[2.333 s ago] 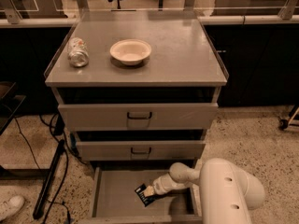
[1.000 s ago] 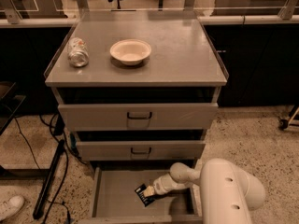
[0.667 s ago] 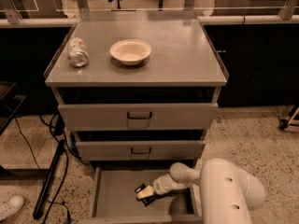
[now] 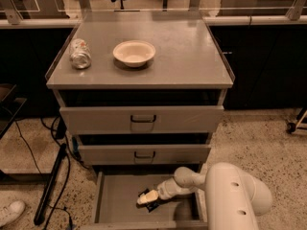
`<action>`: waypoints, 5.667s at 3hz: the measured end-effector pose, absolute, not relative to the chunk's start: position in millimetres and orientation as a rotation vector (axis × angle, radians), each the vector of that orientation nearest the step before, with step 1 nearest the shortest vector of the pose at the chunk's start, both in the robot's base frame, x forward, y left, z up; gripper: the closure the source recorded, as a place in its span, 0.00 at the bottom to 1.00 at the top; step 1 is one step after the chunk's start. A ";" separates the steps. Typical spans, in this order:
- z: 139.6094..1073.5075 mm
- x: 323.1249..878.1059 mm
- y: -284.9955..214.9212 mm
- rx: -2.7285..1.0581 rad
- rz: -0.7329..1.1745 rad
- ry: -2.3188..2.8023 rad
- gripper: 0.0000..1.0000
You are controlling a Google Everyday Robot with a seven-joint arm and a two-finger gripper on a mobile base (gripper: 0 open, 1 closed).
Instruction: Pick rxbar blueberry from bottom drawer and place on counter
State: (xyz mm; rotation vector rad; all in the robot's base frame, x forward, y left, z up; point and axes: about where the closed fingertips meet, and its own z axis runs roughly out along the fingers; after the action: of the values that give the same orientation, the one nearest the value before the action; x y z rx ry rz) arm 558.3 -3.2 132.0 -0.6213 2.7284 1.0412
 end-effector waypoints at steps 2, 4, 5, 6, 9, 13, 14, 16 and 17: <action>136.1 545.1 -0.8 -0.580 1.012 2.698 0.00; 145.8 537.8 -4.3 -0.493 0.738 2.837 0.00; 139.1 532.2 -2.9 -0.467 0.665 2.848 0.00; 136.1 532.2 -1.5 -0.459 0.671 2.854 0.00; 104.1 550.6 19.5 -0.365 0.615 2.872 0.00; 102.3 552.5 21.8 -0.357 0.592 2.891 0.15; 102.3 552.5 21.8 -0.357 0.592 2.891 0.38; 102.2 552.5 21.8 -0.357 0.592 2.891 0.85; 102.2 552.4 21.9 -0.357 0.592 2.891 1.00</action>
Offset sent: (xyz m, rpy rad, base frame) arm -0.0143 -0.0075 0.0200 -0.0191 -0.0950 -0.0848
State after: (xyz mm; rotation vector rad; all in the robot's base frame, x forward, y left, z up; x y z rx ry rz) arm 552.4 21.9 102.2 -0.3567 2.8910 0.5918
